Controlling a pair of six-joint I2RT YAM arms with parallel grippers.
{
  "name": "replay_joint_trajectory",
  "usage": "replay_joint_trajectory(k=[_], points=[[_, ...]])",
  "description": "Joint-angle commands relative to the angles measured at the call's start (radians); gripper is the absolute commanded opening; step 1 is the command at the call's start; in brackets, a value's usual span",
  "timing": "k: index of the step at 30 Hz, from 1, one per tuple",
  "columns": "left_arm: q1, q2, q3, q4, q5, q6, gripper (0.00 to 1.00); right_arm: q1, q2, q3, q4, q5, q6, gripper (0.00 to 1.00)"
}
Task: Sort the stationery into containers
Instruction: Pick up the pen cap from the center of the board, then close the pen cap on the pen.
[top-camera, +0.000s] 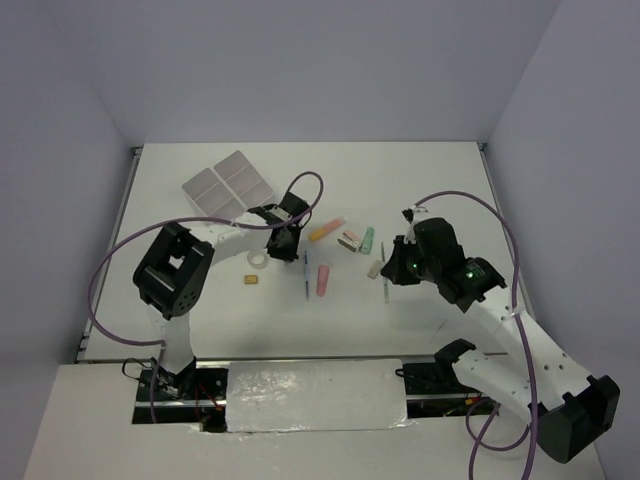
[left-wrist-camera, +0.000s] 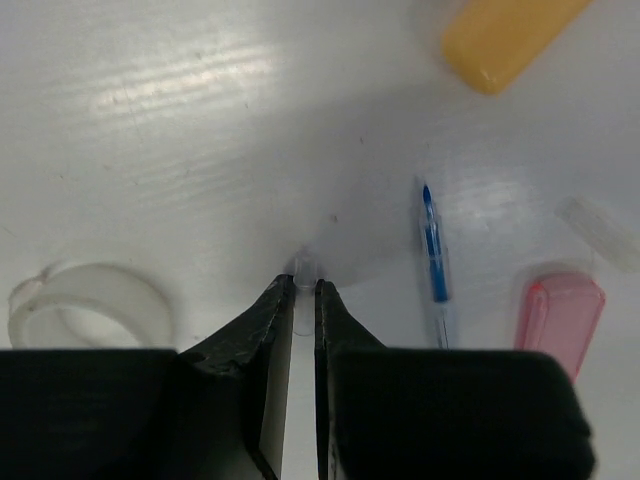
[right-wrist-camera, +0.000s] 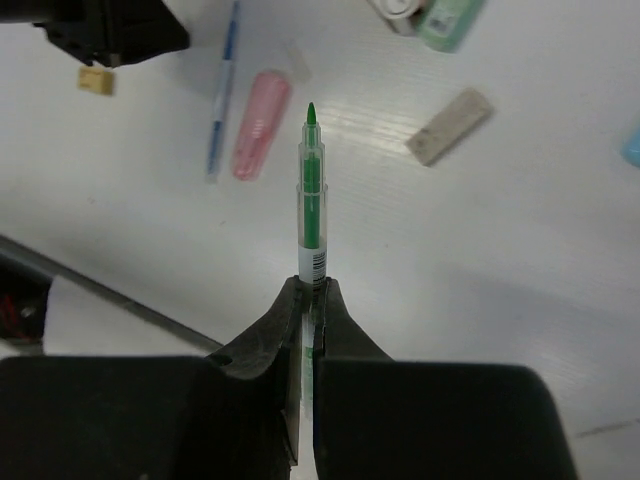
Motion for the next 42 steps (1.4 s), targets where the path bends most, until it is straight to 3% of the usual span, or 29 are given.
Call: replay_joint_trajectory(k=[1,5,7,13,22,31,42], points=[[-0.006,-0.131,-0.038,0.017,0.079,-0.044,0.0,0.019,-0.068,-0.059,0.209,-0.195,0.004,0.0],[-0.012,-0.321,-0.108,0.13,0.133,-0.124,0.0,0.079,-0.082,-0.14,0.371,-0.257,0.096,0.0],[-0.02,-0.439,-0.142,0.184,0.139,-0.19,0.0,0.157,-0.093,-0.165,0.48,-0.226,0.155,0.0],[-0.04,-0.764,-0.38,0.553,0.217,-0.345,0.0,0.369,-0.081,-0.222,0.693,-0.09,0.281,0.0],[-0.054,-1.023,-0.642,0.928,0.337,-0.454,0.0,0.559,0.022,-0.154,0.763,0.082,0.304,0.0],[-0.06,-1.089,-0.69,1.011,0.386,-0.441,0.0,0.602,0.079,-0.07,0.744,0.12,0.284,0.0],[-0.061,-1.109,-0.673,0.96,0.369,-0.382,0.0,0.63,0.091,-0.042,0.729,0.119,0.252,0.0]])
